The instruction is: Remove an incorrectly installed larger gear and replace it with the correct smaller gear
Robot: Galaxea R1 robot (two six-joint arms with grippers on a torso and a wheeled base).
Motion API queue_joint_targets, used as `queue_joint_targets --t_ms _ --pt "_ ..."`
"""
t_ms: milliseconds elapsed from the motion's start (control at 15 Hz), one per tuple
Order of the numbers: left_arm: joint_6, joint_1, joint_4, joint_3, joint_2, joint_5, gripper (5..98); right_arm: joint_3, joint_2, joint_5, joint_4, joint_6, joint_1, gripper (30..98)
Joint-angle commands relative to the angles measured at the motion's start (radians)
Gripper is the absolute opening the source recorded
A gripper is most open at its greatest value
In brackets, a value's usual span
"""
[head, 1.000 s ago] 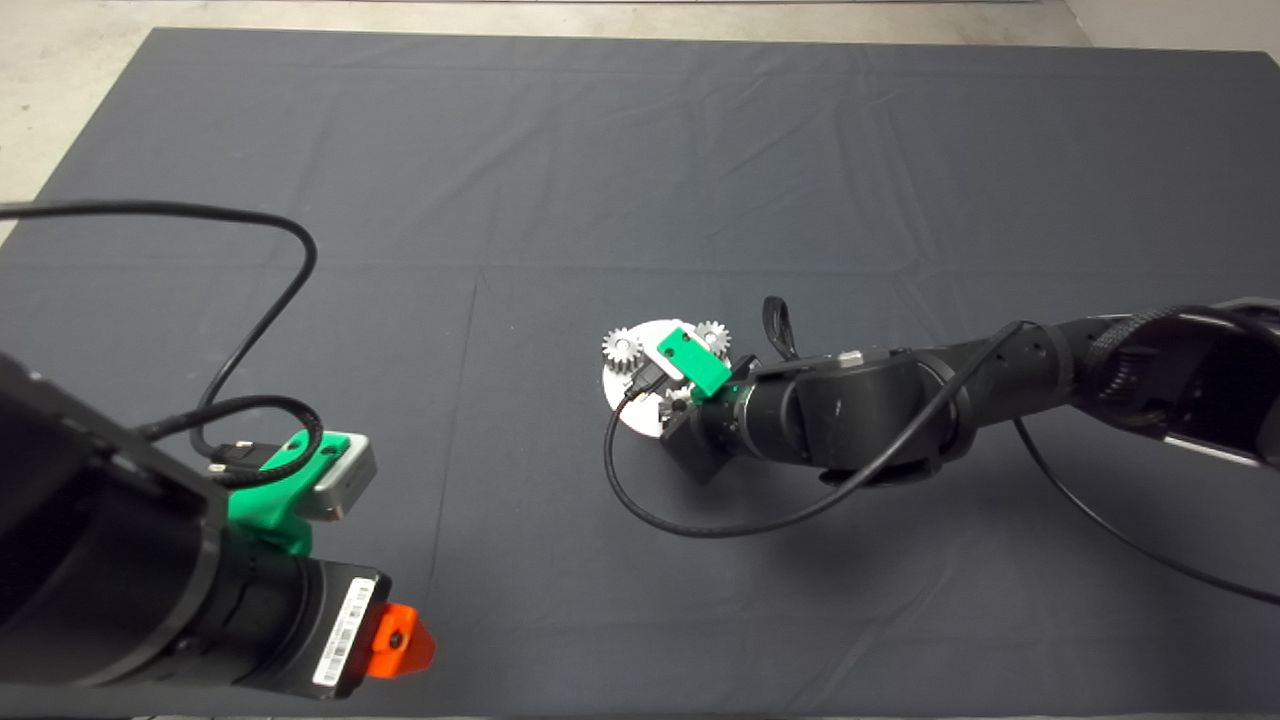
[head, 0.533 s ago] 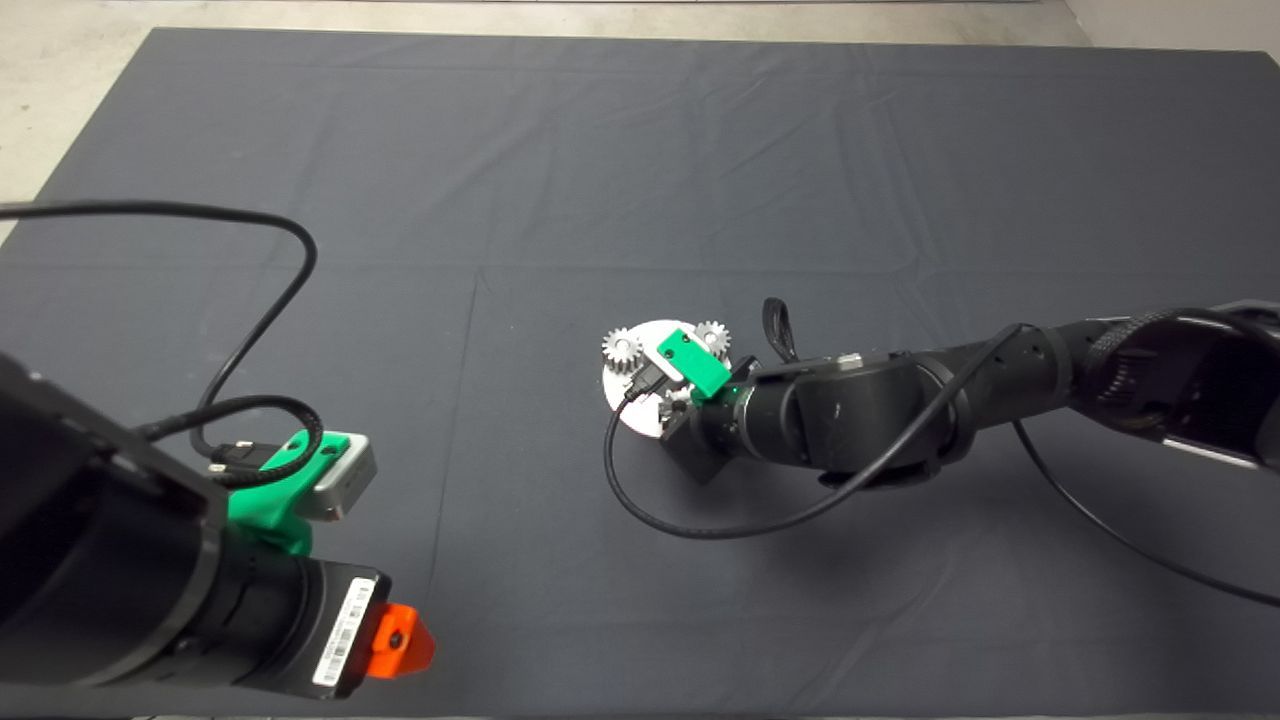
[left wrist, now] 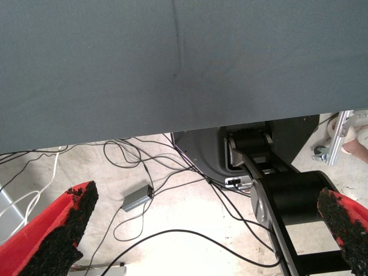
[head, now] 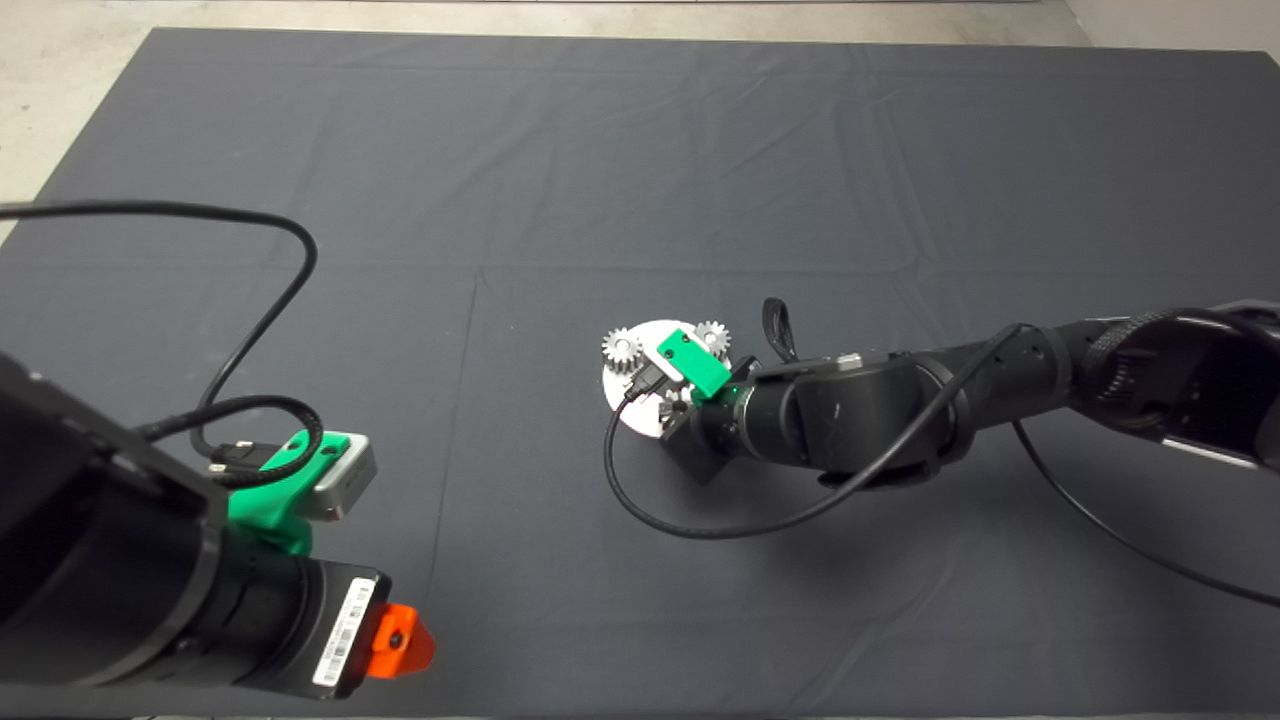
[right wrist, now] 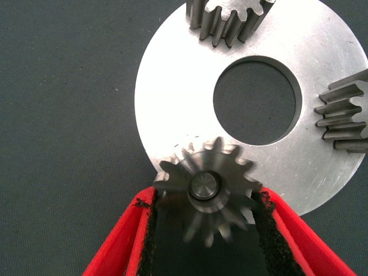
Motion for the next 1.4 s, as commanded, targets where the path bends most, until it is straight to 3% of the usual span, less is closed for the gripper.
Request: queue_joint_targets --t_ms 0,200,267,333,467,600,667,733,800,933,1067,1133,1200,1333 --pt "0.001 -0.009 -0.021 0.016 0.001 0.008 98.3 0.000 0.009 -0.008 -0.028 0.002 0.016 42.5" --pt "0.001 -0.007 -0.021 0.016 0.001 0.008 98.3 0.003 0.013 -0.036 -0.020 0.011 0.027 45.0" --pt "0.009 -0.007 -0.021 0.016 0.003 0.008 98.3 0.035 0.003 -0.038 0.005 0.014 0.063 47.5" --pt "0.014 -0.007 -0.021 0.016 0.006 0.008 98.3 0.116 -0.009 -0.042 0.085 0.031 0.137 47.8" --pt "0.014 -0.005 -0.021 0.016 0.007 0.006 98.3 0.263 -0.095 -0.040 0.295 0.170 0.263 51.8" --pt "0.011 0.000 -0.021 0.016 0.003 0.008 98.3 0.383 -0.231 -0.040 0.454 0.284 0.441 53.1" --pt "0.011 0.001 -0.021 0.015 0.003 0.008 98.3 0.427 -0.301 -0.040 0.530 0.298 0.482 54.4" --pt "0.017 0.001 -0.021 0.016 0.009 0.008 98.3 0.475 -0.377 -0.040 0.604 0.303 0.490 58.4" --pt "0.057 0.001 -0.021 0.016 0.028 0.005 98.3 0.527 -0.439 -0.040 0.658 0.312 0.492 58.5" --pt "0.090 -0.001 -0.021 0.016 0.047 0.005 98.3 0.544 -0.499 -0.040 0.761 0.355 0.490 60.8" --pt "0.110 0.000 -0.021 0.016 0.047 0.005 98.3 0.544 -0.512 -0.040 0.863 0.397 0.492 62.8" --pt "0.142 -0.001 -0.021 0.016 0.044 0.005 98.3 0.544 -0.508 -0.041 0.888 0.422 0.492 63.8" --pt "0.150 -0.001 -0.021 0.016 0.038 0.003 98.3 0.543 -0.509 -0.042 0.928 0.442 0.492 68.0" --pt "0.155 -0.001 -0.024 0.016 0.043 -0.002 98.3 0.543 -0.520 -0.043 0.968 0.467 0.493 68.5"
